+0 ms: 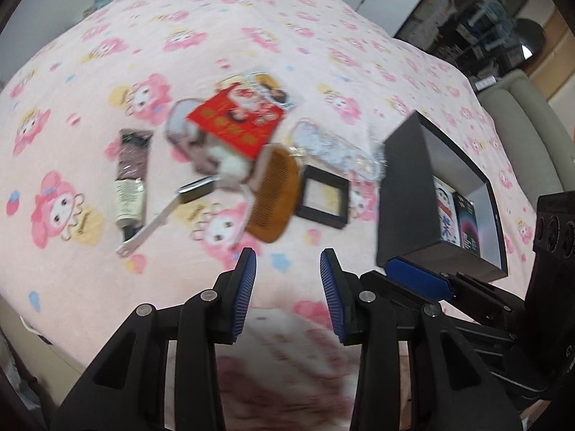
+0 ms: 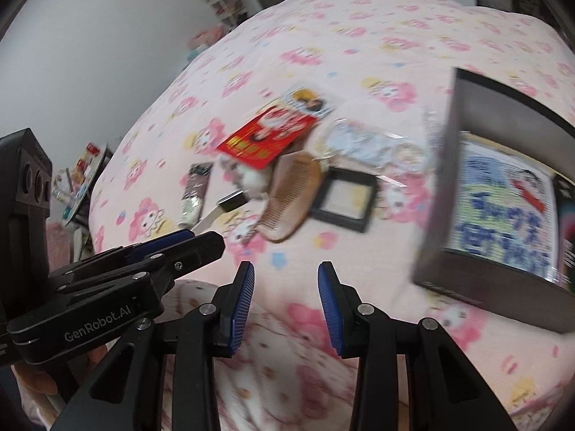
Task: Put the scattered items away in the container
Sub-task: 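Withdraw the left gripper and move it toward the wooden comb, then grasp the wooden comb with the left gripper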
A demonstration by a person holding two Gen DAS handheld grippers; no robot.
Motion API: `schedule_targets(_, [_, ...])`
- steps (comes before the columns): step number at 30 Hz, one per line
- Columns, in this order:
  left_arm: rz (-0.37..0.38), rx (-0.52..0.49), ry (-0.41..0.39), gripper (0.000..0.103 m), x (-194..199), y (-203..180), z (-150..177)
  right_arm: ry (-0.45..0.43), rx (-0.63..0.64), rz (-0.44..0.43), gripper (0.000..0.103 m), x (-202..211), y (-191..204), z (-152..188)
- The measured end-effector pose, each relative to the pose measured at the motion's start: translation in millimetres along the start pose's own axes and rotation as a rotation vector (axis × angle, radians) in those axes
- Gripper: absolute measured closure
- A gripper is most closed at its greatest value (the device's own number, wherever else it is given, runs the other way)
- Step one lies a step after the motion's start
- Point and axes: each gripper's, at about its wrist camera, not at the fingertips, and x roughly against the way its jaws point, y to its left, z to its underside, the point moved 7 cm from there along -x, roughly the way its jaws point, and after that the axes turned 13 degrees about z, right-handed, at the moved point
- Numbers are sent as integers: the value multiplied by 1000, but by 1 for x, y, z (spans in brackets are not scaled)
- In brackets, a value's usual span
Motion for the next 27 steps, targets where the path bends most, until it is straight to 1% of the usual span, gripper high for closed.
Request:
schedule_targets(3, [27, 43, -5, 63, 2, 21, -3, 27, 18, -44, 69, -14, 18, -4])
schedule_targets(4, [52, 75, -1, 60, 0, 30, -4, 38, 17, -61, 69, -19, 22, -5])
schedule_targets(5, [68, 99, 5, 60, -2, 36, -6, 50, 12, -74, 68, -24, 24, -7])
schedule_targets(6, [81, 119, 12, 60, -4, 41, -7, 64, 1, -72, 67, -31, 23, -9])
schedule_targets(9, [65, 132, 25, 60, -13, 58, -15, 104, -32, -17, 67, -54, 10, -10])
schedule_targets(11, [99, 143, 51, 60, -23, 66, -18, 141, -61, -3, 67, -70, -1, -10])
schedule_targets(14, [178, 186, 120, 61, -44, 76, -21, 199, -82, -13, 67, -92, -10, -9])
schedule_targets(17, [231, 173, 182, 61, -62, 72, -25, 226, -73, -41, 67, -106, -6, -10])
schedule_targets(20, [235, 141, 199, 62, -70, 64, -32, 231, -61, -45, 67, -118, 2, -15])
schedule_targets(24, [307, 129, 210, 63, -84, 55, -44, 246, -75, -22, 67, -134, 1, -19])
schedule_targets(26, [307, 73, 208, 63, -90, 51, -51, 250, -100, -28, 67, -138, -1, -19])
schedule_targets(27, [292, 26, 202, 63, -92, 47, -55, 250, -110, -33, 67, -140, -3, -19])
